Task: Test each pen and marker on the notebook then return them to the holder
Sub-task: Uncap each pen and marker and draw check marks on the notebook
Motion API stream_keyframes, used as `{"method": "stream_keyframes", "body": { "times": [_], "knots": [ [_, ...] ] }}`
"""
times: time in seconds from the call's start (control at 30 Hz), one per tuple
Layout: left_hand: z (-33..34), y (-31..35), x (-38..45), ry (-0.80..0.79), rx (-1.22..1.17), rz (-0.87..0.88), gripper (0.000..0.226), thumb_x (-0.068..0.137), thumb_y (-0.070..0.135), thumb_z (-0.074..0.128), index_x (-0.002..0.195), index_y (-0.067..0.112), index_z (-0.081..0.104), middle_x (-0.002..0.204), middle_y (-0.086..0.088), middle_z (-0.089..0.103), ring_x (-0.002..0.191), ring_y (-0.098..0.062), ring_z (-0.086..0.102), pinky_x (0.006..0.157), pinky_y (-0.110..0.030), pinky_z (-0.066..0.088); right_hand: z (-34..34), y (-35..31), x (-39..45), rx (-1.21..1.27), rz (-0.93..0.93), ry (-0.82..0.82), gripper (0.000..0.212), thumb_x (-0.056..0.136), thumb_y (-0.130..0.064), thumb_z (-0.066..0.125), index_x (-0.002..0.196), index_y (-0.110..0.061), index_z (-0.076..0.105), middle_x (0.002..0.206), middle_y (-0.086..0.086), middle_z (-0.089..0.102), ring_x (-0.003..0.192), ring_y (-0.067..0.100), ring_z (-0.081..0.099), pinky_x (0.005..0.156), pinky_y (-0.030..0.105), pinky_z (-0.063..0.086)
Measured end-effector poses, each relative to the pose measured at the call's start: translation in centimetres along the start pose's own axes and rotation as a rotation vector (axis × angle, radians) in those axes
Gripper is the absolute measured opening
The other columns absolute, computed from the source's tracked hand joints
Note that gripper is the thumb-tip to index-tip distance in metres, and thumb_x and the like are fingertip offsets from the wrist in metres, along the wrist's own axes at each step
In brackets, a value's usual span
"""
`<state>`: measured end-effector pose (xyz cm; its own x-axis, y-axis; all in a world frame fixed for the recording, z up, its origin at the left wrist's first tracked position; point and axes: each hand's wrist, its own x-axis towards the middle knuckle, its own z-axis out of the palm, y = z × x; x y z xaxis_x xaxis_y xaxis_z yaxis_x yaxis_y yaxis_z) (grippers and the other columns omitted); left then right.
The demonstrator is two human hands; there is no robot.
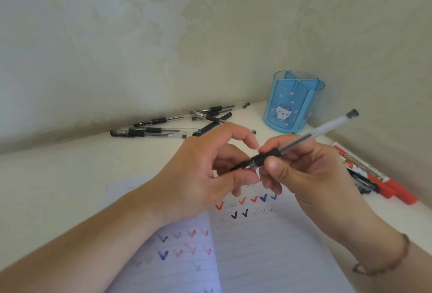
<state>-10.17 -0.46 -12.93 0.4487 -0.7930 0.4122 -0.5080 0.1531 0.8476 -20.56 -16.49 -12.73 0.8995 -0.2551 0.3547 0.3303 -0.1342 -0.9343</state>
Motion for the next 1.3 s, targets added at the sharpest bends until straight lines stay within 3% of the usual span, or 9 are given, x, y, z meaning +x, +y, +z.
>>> {"method": "stream_keyframes", "body": {
  "times": [0.1, 0.17, 0.27, 0.33, 0.4, 0.53, 0.7, 1.13, 1.3],
  "knots": [
    [-1.0, -0.5, 0.2, 0.064, 0.140, -0.019, 0.038, 0.079, 0.040, 0.073, 0.111, 0.035, 0.055, 0.091, 0.010, 0.074, 0.078, -0.013, 0.069, 0.074, -0.027, 0.053, -1.3, -0.3, 0.3, -0.175, -0.078, 0.077, 0.038, 0.086, -0.055, 0.055, 0.081, -0.018, 0.066, 0.071, 0.007, 0.065, 0.053, 0.015, 0.053, 0.050, 0.026, 0.046],
    [-2.2, -1.7, 0.7, 0.146, 0.425, -0.019, 0.030, 0.084, 0.046, 0.066, 0.110, 0.032, 0.059, 0.098, 0.018, 0.069, 0.093, -0.006, 0.064, 0.081, -0.018, 0.045, -3.1, -1.4, 0.7, -0.335, -0.070, 0.193, 0.044, 0.091, -0.053, 0.044, 0.074, -0.018, 0.063, 0.072, 0.012, 0.065, 0.052, 0.014, 0.053, 0.047, 0.024, 0.043],
    [-4.5, -3.9, 1.1, 0.299, 0.897, -0.083, 0.019, 0.087, 0.026, 0.069, 0.105, 0.025, 0.065, 0.105, 0.012, 0.063, 0.101, -0.017, 0.055, 0.088, -0.024, 0.037, -6.6, -2.8, 1.1, -0.682, 0.032, 0.368, 0.039, 0.076, -0.055, 0.061, 0.068, -0.016, 0.063, 0.058, 0.002, 0.063, 0.041, 0.012, 0.049, 0.040, 0.019, 0.040],
    [-5.9, -5.1, 1.2, 0.321, 1.049, -0.203, 0.022, 0.084, 0.016, 0.070, 0.104, 0.023, 0.067, 0.108, 0.003, 0.065, 0.102, -0.029, 0.053, 0.087, -0.037, 0.043, -8.7, -2.6, 1.2, -0.938, 0.189, 0.409, 0.037, 0.070, -0.056, 0.071, 0.066, -0.021, 0.063, 0.058, -0.002, 0.064, 0.045, 0.017, 0.053, 0.043, 0.023, 0.042],
    [-7.0, -5.7, 1.3, 0.322, 1.127, -0.325, 0.025, 0.084, 0.012, 0.066, 0.106, 0.024, 0.068, 0.110, 0.001, 0.065, 0.104, -0.031, 0.051, 0.085, -0.041, 0.043, -10.0, -2.0, 1.2, -1.100, 0.349, 0.403, 0.032, 0.071, -0.055, 0.073, 0.066, -0.025, 0.064, 0.064, -0.004, 0.066, 0.051, 0.020, 0.057, 0.048, 0.027, 0.047],
    [-8.4, -6.3, 1.3, 0.319, 1.113, -0.451, 0.034, 0.086, 0.006, 0.059, 0.111, 0.028, 0.066, 0.114, 0.002, 0.062, 0.111, -0.031, 0.046, 0.089, -0.041, 0.039, -11.2, 0.0, 1.5, -1.232, 0.502, 0.345, 0.033, 0.072, -0.056, 0.073, 0.065, -0.025, 0.064, 0.068, -0.005, 0.067, 0.065, 0.018, 0.061, 0.064, 0.037, 0.055],
    [-9.2, -7.1, 1.5, 0.322, 1.147, -0.546, 0.034, 0.087, 0.013, 0.063, 0.118, 0.027, 0.064, 0.119, 0.000, 0.060, 0.118, -0.030, 0.043, 0.094, -0.041, 0.034, -11.3, 0.9, 1.9, -1.206, 0.509, 0.274, 0.028, 0.077, -0.049, 0.071, 0.067, -0.024, 0.063, 0.073, -0.006, 0.065, 0.070, 0.017, 0.059, 0.064, 0.032, 0.048],
    [-9.3, -6.8, 1.6, 0.415, 1.175, -0.435, 0.006, 0.083, 0.024, 0.070, 0.083, 0.030, 0.071, 0.092, 0.005, 0.065, 0.101, -0.027, 0.053, 0.080, -0.037, 0.029, -10.9, 1.1, 1.9, -1.223, 0.455, 0.272, 0.023, 0.080, -0.053, 0.066, 0.081, -0.029, 0.065, 0.082, -0.009, 0.062, 0.080, 0.020, 0.057, 0.066, 0.028, 0.041],
    [-9.6, -7.1, 1.7, 0.362, 1.158, -0.491, 0.006, 0.081, 0.034, 0.072, 0.086, 0.033, 0.069, 0.090, 0.005, 0.058, 0.104, -0.026, 0.053, 0.087, -0.039, 0.034, -10.8, 1.1, 1.9, -1.196, 0.443, 0.306, 0.025, 0.079, -0.054, 0.065, 0.080, -0.030, 0.065, 0.082, -0.011, 0.063, 0.075, 0.017, 0.059, 0.066, 0.031, 0.052]
  ]
}}
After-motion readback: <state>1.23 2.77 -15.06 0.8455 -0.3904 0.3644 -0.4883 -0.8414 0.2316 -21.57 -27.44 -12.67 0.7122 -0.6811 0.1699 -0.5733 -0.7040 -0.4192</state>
